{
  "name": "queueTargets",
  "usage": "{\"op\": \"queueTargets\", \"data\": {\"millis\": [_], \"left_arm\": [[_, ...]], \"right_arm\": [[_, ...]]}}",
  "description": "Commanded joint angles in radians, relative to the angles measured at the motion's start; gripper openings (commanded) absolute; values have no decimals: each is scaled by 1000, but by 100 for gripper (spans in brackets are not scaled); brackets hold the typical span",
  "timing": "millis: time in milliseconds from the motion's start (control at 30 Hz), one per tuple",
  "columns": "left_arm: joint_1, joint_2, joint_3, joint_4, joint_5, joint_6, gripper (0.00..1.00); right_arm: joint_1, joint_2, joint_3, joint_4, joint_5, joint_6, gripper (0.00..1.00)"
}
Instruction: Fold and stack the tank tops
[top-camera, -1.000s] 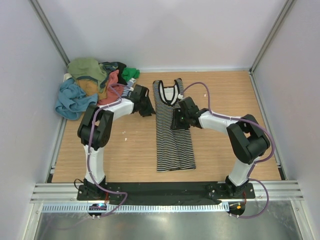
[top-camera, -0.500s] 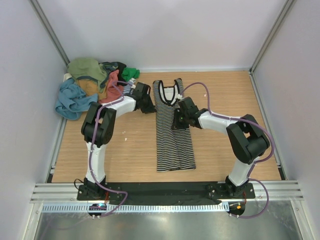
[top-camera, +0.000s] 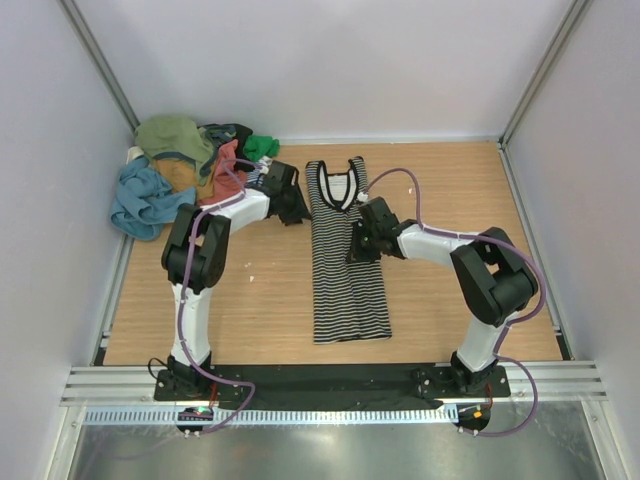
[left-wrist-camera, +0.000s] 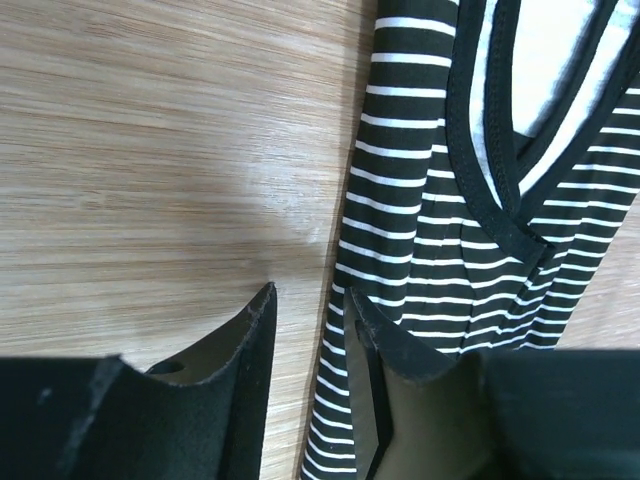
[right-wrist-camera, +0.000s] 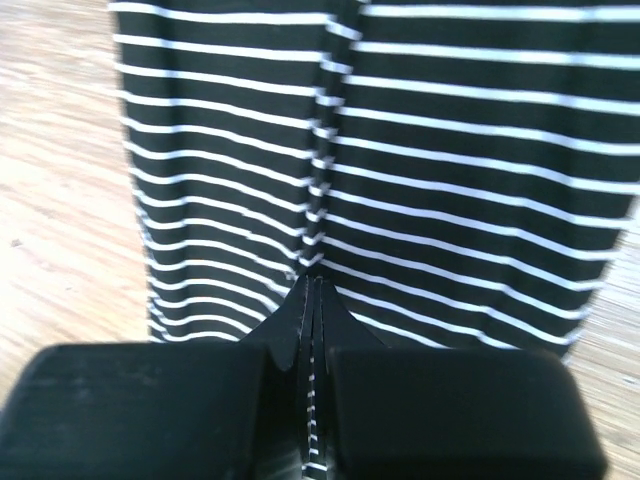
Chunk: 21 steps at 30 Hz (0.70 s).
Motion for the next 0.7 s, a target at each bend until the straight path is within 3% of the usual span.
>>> {"op": "queueTargets", "data": {"millis": [0, 200, 333, 367, 667], "left_arm": [[11, 8, 46, -20, 3, 7, 35], [11, 27, 87, -27, 12, 1, 41], [10, 40, 109, -30, 13, -1, 45], [10, 44, 112, -31, 13, -1, 45], [10, 118, 193, -43, 33, -12, 34]], "right_arm": [[-13, -46, -12, 15, 40, 11, 1], [-21, -52, -22, 20, 40, 9, 1], [-20, -72, -40, 55, 13, 6, 29], [-20, -79, -43, 58, 4, 4, 31], [-18, -70, -45, 94, -76, -3, 32]]}}
